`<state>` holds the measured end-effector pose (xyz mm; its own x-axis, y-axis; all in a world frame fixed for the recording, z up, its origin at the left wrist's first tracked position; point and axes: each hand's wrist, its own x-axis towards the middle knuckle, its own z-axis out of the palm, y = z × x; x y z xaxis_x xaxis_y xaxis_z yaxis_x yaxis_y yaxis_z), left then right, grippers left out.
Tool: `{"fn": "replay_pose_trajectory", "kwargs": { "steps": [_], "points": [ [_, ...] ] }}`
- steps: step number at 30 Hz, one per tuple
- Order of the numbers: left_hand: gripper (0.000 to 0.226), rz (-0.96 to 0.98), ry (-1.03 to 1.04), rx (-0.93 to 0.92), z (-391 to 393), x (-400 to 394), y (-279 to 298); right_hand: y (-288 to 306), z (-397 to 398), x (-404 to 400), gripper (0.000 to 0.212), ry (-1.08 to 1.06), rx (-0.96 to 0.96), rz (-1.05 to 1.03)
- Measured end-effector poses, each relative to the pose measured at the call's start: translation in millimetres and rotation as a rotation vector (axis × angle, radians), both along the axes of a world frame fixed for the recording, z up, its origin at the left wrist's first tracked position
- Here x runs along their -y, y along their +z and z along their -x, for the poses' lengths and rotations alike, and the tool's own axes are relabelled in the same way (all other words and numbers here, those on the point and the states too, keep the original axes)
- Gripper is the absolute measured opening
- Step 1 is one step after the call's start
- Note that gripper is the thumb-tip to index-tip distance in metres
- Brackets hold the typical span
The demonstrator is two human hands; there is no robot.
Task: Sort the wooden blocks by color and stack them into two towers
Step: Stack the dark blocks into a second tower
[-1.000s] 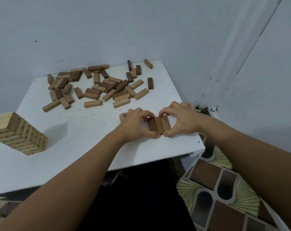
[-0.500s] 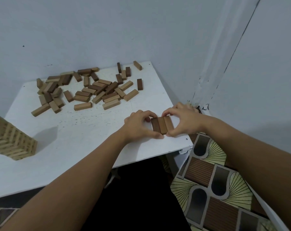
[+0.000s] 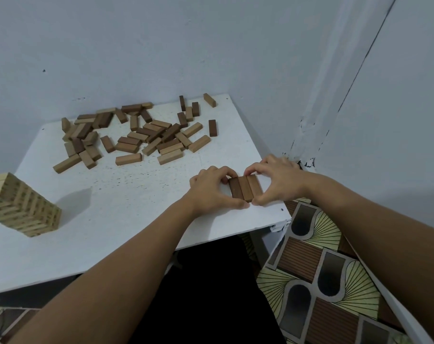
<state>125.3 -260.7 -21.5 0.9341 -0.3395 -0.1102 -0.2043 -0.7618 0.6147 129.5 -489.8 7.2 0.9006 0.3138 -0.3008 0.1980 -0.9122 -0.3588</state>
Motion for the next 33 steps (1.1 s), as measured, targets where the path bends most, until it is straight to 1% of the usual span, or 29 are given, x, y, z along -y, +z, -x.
{"fn": "replay_pose_trajectory", "kwargs": {
  "steps": [2,4,5,7,8,9,10,11,13,15,17,19,21,25,27,30,33],
  "points": [
    [0.067,-0.002,0.005,-0.005,1,0,2,-1,-1,1,0.073,-0.003,-0.006,-0.004],
    [0.073,0.006,0.013,-0.013,2,0,5,-1,-2,2,0.081,0.010,-0.035,0.005],
    [0.082,0.014,0.013,-0.033,4,-1,8,0,-3,3,0.089,0.019,-0.060,0.011],
    [0.106,0.039,0.004,-0.116,6,-6,16,4,-5,3,0.102,0.014,-0.098,-0.002],
    [0.115,0.057,0.007,-0.156,6,-11,20,6,-7,2,0.101,-0.012,-0.100,-0.031],
    [0.120,0.075,0.027,-0.176,5,-20,23,8,-9,0,0.092,-0.049,-0.089,-0.076],
    [0.118,0.087,0.067,-0.171,2,-30,24,10,-11,-3,0.080,-0.088,-0.061,-0.128],
    [0.112,0.084,0.121,-0.133,-2,-41,25,10,-14,-8,0.067,-0.119,-0.013,-0.165],
    [0.086,0.012,0.256,0.033,-12,-66,20,12,-21,-22,0.053,-0.129,0.102,-0.139],
    [0.060,-0.092,0.404,0.191,-23,-87,12,12,-28,-43,0.049,-0.085,0.179,-0.052],
    [0.053,-0.174,0.487,0.228,-31,-104,4,9,-38,-65,0.050,-0.040,0.221,0.012],
    [0.053,-0.258,0.481,0.235,-35,-116,-6,4,-48,-87,0.053,-0.009,0.229,0.051],
    [0.051,-0.296,0.456,0.229,-35,-121,-13,0,-56,-106,0.056,0.015,0.235,0.079],
    [0.049,-0.297,0.395,0.229,-34,-119,-15,-8,-71,-129,0.067,0.042,0.252,0.105],
    [0.044,-0.268,0.385,0.253,-33,-120,-15,-13,-76,-134,0.070,0.079,0.243,0.128],
    [0.029,-0.235,0.345,0.322,-33,-125,-14,-16,-79,-135,0.062,0.098,0.257,0.134],
    [0.017,-0.294,0.275,0.382,-31,-131,-11,-11,-72,-134,0.050,0.065,0.319,0.101]
  ]
}}
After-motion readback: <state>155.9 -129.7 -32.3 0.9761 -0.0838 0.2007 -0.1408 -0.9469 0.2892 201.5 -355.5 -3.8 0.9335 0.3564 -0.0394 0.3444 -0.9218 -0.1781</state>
